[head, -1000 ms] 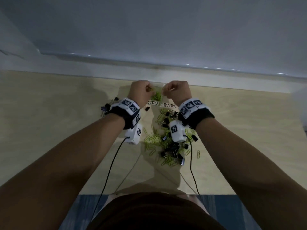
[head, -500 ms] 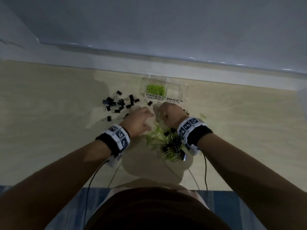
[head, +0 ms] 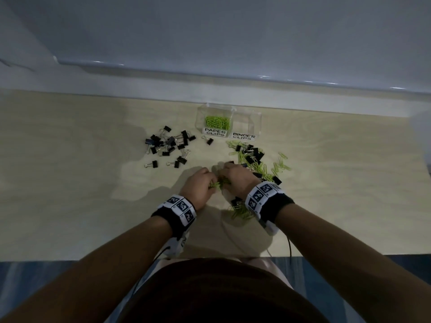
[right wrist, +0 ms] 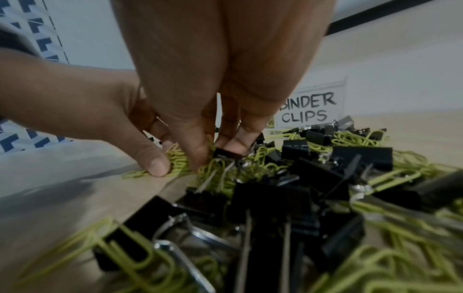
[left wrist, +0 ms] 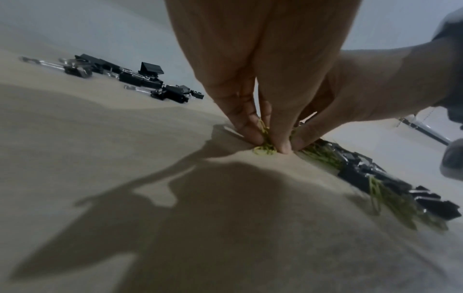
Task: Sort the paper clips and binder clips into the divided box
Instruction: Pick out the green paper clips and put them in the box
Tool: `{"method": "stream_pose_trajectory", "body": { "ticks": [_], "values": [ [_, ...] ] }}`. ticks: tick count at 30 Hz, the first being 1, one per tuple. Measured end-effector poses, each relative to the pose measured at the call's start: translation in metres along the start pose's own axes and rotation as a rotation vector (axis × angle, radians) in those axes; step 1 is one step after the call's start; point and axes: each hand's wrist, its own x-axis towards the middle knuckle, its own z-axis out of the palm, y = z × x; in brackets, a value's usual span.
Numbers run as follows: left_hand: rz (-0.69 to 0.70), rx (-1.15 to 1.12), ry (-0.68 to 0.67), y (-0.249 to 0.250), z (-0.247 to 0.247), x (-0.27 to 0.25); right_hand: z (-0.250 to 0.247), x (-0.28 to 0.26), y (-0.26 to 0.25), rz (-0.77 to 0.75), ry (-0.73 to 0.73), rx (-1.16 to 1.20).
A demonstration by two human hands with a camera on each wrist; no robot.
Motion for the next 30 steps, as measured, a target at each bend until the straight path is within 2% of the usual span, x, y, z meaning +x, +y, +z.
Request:
{"method": "stream_pose_trajectory", "body": {
  "ticks": [6,10,13,16,19,23,26,28,30],
  "values": [
    [-0.048,0.041,0.053,0.012,-0.006,0.007,-0.003,-0.001,0.0,0.03,0.135,0.108],
    [-0.093,-0.081,0.033,0.007,-0.015,0.01,-0.01,-0.001,0.013,0.244,0.253,0.455],
    [-0.097,-0.162,0.022,0.003,-0.029,0.016,-0.022,0.006,0.022,0.313,0.304,0.64],
    [-0.07,-0.217,0.068,0.008,-0.052,0.031,-0.05,0.016,0.024,0.306,0.387,0.795],
    [-0.049,-0.263,0.173,0.018,-0.081,0.054,-0.085,0.031,0.021,0.264,0.483,0.929],
    [-0.066,-0.294,0.355,0.028,-0.112,0.093,-0.114,0.07,0.021,0.303,0.637,0.898],
    [-0.093,-0.242,0.442,0.032,-0.121,0.119,-0.118,0.09,0.016,0.348,0.645,0.817],
    [-0.095,-0.168,0.425,0.033,-0.12,0.132,-0.116,0.092,0.017,0.35,0.604,0.745],
    [-0.084,-0.103,0.352,0.031,-0.114,0.139,-0.112,0.084,0.021,0.334,0.576,0.643]
  ]
}}
